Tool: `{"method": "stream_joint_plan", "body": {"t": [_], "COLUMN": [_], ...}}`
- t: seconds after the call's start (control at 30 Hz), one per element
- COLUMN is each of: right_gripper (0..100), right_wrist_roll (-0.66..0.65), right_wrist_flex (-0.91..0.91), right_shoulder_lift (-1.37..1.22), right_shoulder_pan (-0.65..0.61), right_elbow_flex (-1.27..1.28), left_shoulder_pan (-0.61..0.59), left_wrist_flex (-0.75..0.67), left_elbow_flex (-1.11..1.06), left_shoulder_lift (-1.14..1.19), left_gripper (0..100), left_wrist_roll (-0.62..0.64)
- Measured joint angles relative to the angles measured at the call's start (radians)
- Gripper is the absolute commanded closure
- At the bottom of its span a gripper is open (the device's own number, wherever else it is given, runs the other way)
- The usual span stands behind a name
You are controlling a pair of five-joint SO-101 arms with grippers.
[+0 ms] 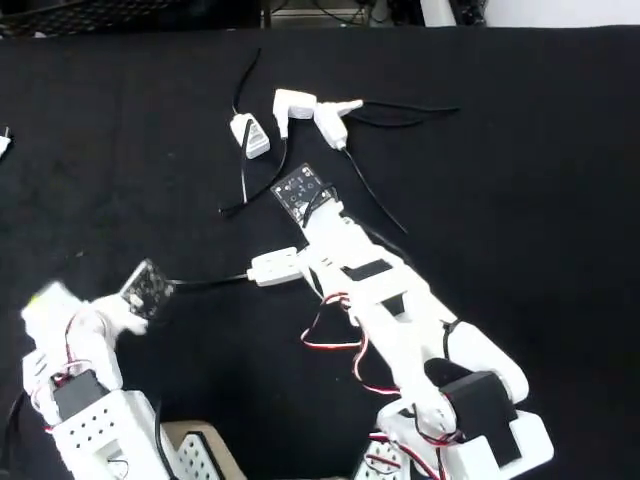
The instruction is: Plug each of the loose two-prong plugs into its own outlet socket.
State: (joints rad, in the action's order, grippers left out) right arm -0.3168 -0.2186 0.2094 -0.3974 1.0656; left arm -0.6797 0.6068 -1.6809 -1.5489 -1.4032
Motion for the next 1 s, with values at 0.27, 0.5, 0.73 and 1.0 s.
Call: {"method": "stream_joint_plan", "body": {"t": [0.27, 0.5, 0.73, 1.0], "right_gripper": [84.7, 84.7, 84.7, 84.7], "right_wrist_roll": [0.0, 0.0, 0.0, 0.0], "right_wrist_flex": [0.0, 0.0, 0.0, 0.0], "right_shoulder_lift": [0.0, -0.003, -0.003, -0.003], "right_shoulder_pan": [0.0, 0.0, 0.0, 0.0], "right_elbow_flex": [0.0, 0.0, 0.0, 0.0], "left_shoulder_pan": [-0.089, -0.219, -0.258, -0.221], "left_wrist_flex": [-0.262, -0.269, -0.307, -0.371], "left_elbow_flex": [0.086, 0.084, -0.006, -0.009], "left_shoulder_lift": [0.0, 0.0, 0.0, 0.0], "left_gripper": [74, 74, 74, 74], "left_wrist_roll": [0.747, 1.114, 1.47, 1.76]}}
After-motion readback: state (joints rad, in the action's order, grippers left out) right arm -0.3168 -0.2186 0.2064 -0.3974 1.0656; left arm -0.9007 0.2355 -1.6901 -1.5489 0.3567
